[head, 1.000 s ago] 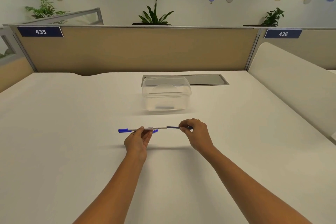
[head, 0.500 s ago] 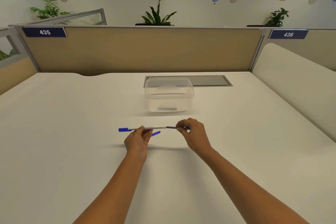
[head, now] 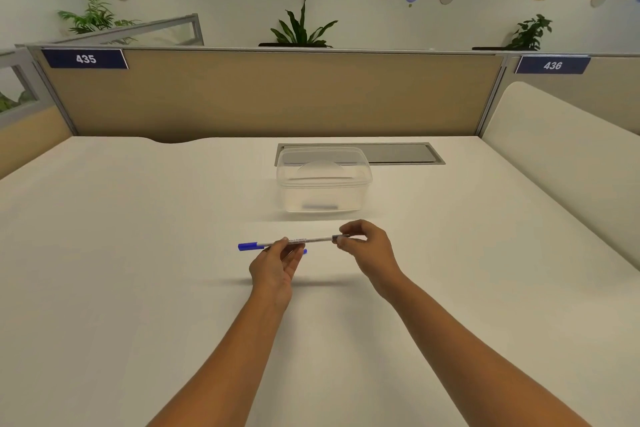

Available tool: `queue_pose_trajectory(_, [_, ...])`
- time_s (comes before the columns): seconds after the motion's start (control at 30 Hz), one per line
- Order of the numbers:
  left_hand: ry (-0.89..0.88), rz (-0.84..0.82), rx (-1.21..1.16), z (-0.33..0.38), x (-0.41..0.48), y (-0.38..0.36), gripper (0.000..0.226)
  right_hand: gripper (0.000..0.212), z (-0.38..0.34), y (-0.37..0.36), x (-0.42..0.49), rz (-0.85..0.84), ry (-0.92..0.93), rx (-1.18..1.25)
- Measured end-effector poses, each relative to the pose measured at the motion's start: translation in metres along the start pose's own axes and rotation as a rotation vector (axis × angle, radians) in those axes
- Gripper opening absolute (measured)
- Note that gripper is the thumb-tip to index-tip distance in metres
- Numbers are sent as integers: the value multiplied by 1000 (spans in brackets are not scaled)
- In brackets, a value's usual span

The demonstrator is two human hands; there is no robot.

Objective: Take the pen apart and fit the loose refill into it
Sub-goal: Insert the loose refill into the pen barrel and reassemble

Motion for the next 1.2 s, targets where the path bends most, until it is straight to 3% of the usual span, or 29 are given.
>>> queue_pose_trajectory(0.2, [23, -35, -41, -4, -3, -4, 10, 18, 3, -1, -1, 121, -71, 324])
queue_pose_trajectory(0.33, [31, -49, -70, -6, -5, -6, 10, 13, 7, -6, -3, 180, -41, 305])
queue_pose_trajectory(0.53, [50, -37, -98, -8, -6, -7, 9, 6, 6, -17, -6, 105, -8, 277])
queue_pose_trajectory(0.93, [121, -65, -73, -10, -4, -4, 7, 10, -14, -9, 1, 186, 206, 209])
queue_pose_trajectory(1.0, [79, -35, -24, -6, 0, -1, 7, 15, -23, -4, 5, 220, 264, 172])
queue_pose_trajectory(1.07, [-24, 17, 77, 1, 2, 0, 21, 17, -33, 1, 8, 247, 321, 119])
queue_pose_trajectory(1.13, [-176, 88, 317, 9, 4, 1, 42, 15, -41, 4, 11, 252, 381, 82])
queue_pose_trajectory(1.2, [-373, 85, 587, 16, 1, -5, 42, 7, -48, 3, 11, 228, 436, 31])
Point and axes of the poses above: each hand's wrist, its own x-axis towards the middle knuckle, its own y-axis out of the back of the hand, z = x × y, the point moved 2 cm from there along x, towards the middle knuckle, and after that the axes turned 5 degrees about x, right-handed, at the moved point
